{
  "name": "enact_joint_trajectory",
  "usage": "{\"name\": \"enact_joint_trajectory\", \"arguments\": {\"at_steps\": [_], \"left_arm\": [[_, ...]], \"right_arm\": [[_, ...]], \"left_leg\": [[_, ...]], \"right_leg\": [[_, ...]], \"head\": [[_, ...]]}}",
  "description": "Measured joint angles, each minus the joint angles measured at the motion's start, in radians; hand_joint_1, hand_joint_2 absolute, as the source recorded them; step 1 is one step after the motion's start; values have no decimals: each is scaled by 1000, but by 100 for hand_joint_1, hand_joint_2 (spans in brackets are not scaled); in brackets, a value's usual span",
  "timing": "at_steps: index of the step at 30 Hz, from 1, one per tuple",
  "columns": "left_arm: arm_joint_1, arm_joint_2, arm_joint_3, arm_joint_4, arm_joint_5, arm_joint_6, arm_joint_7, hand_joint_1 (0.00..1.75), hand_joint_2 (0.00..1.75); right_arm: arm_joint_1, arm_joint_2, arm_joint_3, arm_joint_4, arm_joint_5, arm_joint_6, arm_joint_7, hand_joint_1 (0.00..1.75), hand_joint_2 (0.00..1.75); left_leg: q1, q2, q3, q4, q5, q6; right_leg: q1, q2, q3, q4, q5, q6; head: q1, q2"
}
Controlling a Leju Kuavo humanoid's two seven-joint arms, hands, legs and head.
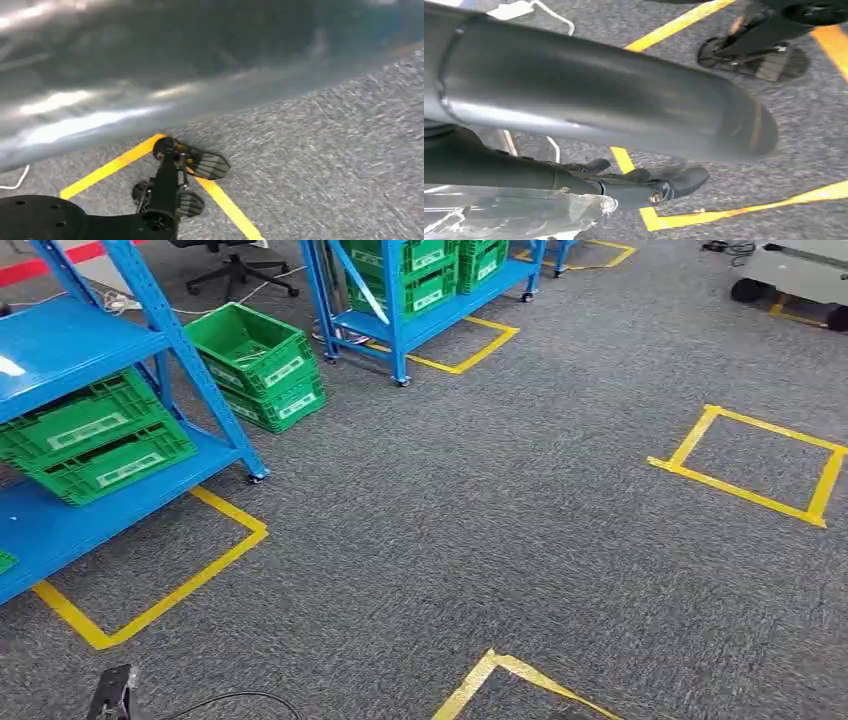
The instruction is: Take the parts from the cabinet and place them on the table.
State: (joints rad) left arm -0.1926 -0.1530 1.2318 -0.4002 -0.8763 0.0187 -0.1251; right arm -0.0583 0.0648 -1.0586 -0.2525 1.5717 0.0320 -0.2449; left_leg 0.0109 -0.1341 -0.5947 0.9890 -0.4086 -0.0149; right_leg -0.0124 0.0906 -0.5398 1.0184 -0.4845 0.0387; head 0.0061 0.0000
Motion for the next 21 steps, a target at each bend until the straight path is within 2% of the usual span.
{"name": "enact_joint_trajectory", "arguments": {"at_steps": [1, 2, 3, 4, 5, 7, 8, 9, 10, 11, 12, 13, 14, 15, 16, 17, 18, 19, 20, 21], "left_arm": [[1, 4, 0, 0, -1, -3, -1, 0, 0], [1, 5, -1, 0, -3, -6, -2, 0, 0], [1, 6, -4, 0, -5, -10, -4, 0, 0], [-6, 8, -11, 0, -6, -11, -5, 0, 0], [-14, 11, -18, 0, -8, -12, -6, 0, 0], [-21, 11, -27, 1, -15, -14, -9, 0, 0], [-19, 11, -29, 1, -15, -11, -10, 0, 0], [-15, 10, -32, 1, -15, -9, -11, 0, 0], [-15, 9, -37, 1, -15, -8, -12, 0, 0], [-15, 8, -41, 1, -15, -7, -13, 0, 0], [-17, 6, -46, 1, -15, -7, -14, 0, 0], [-20, 3, -50, 1, -16, -8, -14, 0, 0], [-22, 0, -52, 1, -18, -9, -15, 0, 0], [-18, -1, -55, 1, -19, -11, -15, 0, 0], [-14, -2, -58, 1, -21, -11, -16, 0, 0], [-12, -3, -61, 1, -23, -14, -16, 0, 0], [-10, -3, -67, 1, -24, -15, -17, 0, 0], [-12, -5, -72, 1, -24, -17, -18, 0, 0], [-16, -6, -74, 1, -24, -17, -19, 0, 0], [-19, -5, -75, 1, -24, -17, -20, 0, 0]], "right_arm": [[0, 0, 4, 0, 0, 0, 0, 0, 0], [0, 0, 7, 0, 0, 0, -1, 0, 0], [-2, -1, 11, 0, 0, 0, -1, 0, 0], [-1, -2, 14, 0, 0, 0, -2, 0, 0], [2, -3, 15, 0, 0, 0, -1, 0, 0], [5, -4, 15, 0, -1, -3, 1, 0, 0], [4, -4, 15, 0, -2, -3, 2, 0, 0], [4, -4, 15, 0, -6, -3, 3, 0, 0], [4, -4, 15, 0, -9, -3, 5, 0, 0], [4, -4, 15, 0, -11, -3, 6, 0, 0], [4, -4, 15, 0, -17, -3, 8, 0, 0], [4, -5, 15, 0, -19, -2, 10, 0, 0], [2, -6, 15, 0, -21, -2, 12, 0, 0], [-1, -6, 15, 0, -23, -2, 12, 0, 0], [-3, -6, 15, 0, -24, -1, 12, 0, 0], [-5, -6, 15, 0, -26, 0, 13, 0, 0], [-7, -6, 15, 0, -27, 0, 15, 0, 0], [-8, -6, 15, 0, -30, 0, 15, 0, 0], [-8, -6, 15, 1, -31, 0, 15, 0, 0], [-6, -6, 15, 1, -32, 0, 15, 0, 0]], "left_leg": [[4, -12, -1, -5, 6, -9], [4, -25, -4, -6, 9, -16], [-1, 36, -12, 9, -6, -16], [-3, 83, -35, 54, -38, -19], [-3, 107, -73, 131, -78, -22], [-2, 122, -148, 287, -137, -25], [-2, 123, -162, 314, -136, -26], [-2, 124, -150, 295, -111, -25], [-2, 127, -118, 232, -70, -24], [-4, 144, -69, 141, -25, -20], [-7, 182, -22, 56, 8, -15], [-16, 221, 3, 16, -6, -15], [-15, 208, 5, 6, -15, 1], [-15, 198, 6, 1, -18, 5], [-14, 189, 5, 0, -22, 11], [-10, 177, 16, 1, -25, 18], [-7, 171, 28, -2, -27, 25], [-6, 169, 36, -2, -33, 33], [-6, 161, 40, -2, -38, 39], [-6, 153, 43, -2, -44, 42]], "right_leg": [[3, -12, 0, 0, 3, -6], [-1, -26, 2, -9, 9, -15], [-2, -42, 6, -15, 14, -23], [0, -55, 7, -19, 14, -31], [3, -71, 6, -19, 13, -33], [6, -104, 7, -19, 8, -38], [7, -117, 9, -19, 6, -38], [7, -129, 13, -19, 3, -36], [6, -142, 18, -19, -1, -34], [6, -156, 26, -19, -7, -30], [7, -166, 34, -19, -13, -24], [15, -174, 27, -17, -24, -16], [19, -184, 32, -17, -32, -10], [21, -194, 41, -26, -36, -6], [19, -197, 62, -16, -28, 2], [17, -198, 69, -19, -34, 9], [13, -177, 63, -11, -44, 14], [10, -136, 45, 31, -61, 17], [8, -111, -3, 109, -86, 19], [7, -100, -59, 193, -115, 22]], "head": [[0, 0], [-1, 0], [-3, 0], [-11, 0], [-10, 0], [-10, 0], [-11, 0], [-11, 0], [-11, 0], [-11, 0], [-11, 0], [-12, 0], [-10, 0], [-7, 0], [-8, 0], [-7, 0], [-5, 0], [-5, 0], [-1, 0], [1, 0]]}}
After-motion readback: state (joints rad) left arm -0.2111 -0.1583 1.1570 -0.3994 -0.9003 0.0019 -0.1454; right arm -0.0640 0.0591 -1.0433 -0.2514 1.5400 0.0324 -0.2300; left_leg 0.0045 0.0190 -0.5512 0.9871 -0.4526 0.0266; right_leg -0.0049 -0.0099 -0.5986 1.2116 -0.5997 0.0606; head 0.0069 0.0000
